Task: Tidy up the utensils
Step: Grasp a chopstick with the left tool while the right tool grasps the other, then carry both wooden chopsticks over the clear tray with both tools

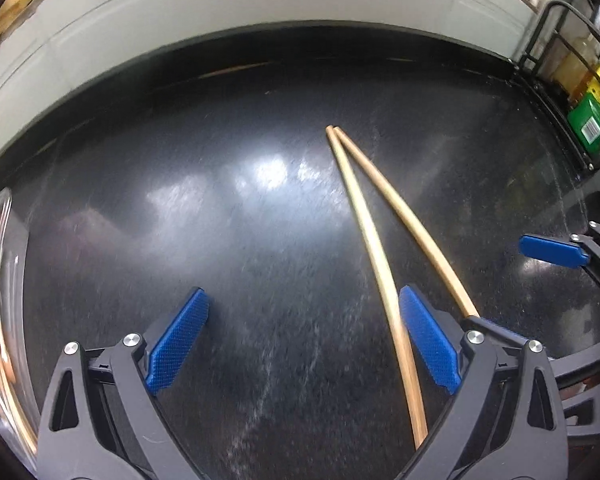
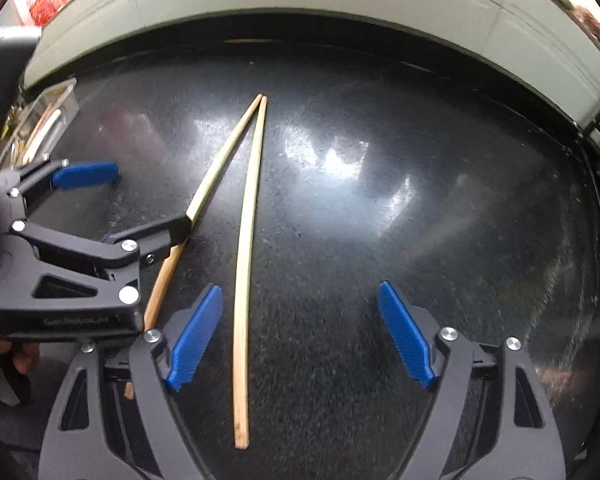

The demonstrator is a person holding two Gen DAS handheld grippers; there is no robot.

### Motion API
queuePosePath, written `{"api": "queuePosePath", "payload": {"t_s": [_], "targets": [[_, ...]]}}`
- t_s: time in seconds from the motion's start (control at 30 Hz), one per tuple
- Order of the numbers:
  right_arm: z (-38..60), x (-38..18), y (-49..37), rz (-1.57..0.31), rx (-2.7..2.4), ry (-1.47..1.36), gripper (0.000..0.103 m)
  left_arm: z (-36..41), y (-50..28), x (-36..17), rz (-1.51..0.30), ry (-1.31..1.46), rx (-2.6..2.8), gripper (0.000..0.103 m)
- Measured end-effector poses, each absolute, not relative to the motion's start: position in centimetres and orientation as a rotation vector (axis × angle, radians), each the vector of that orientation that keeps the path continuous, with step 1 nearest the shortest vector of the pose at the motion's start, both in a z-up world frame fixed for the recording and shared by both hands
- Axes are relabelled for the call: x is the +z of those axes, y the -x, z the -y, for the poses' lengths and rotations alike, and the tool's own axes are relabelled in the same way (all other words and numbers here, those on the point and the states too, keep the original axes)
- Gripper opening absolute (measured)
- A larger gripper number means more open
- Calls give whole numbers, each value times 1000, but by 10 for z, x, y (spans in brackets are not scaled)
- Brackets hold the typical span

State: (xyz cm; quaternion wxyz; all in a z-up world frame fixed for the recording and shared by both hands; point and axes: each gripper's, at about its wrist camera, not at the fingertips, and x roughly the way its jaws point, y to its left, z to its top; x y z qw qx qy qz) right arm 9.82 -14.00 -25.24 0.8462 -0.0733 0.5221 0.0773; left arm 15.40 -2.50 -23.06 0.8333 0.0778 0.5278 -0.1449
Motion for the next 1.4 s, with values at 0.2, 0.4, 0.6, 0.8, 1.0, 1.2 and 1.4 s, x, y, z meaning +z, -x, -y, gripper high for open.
{"api": "queuePosePath", "payload": {"t_s": [0.2, 0.4, 0.6, 0.8, 1.0, 1.2, 1.4], "targets": [[138, -253, -101, -1043, 202, 178, 75, 27, -164, -235, -1059, -198, -289, 93], [137, -246, -111, -1017, 231, 178, 16, 32, -169, -226, -1004, -201, -309, 41], [137, -246, -126, -1059, 250, 166, 7, 30, -177, -223, -1025, -159, -284, 6], [143, -229, -129, -1049, 238, 102, 7, 19, -175, -198, -1005, -146, -257, 6], [140, -185, -109, -951, 224, 86, 7, 5, -157, -154, -939, -136, -236, 6], [135, -139, -78, -868, 230, 63, 7, -17, -118, -109, -899, -115, -181, 6], [134, -113, -47, -836, 248, 43, 7, -57, -78, -83, -890, -90, -89, 6]]}}
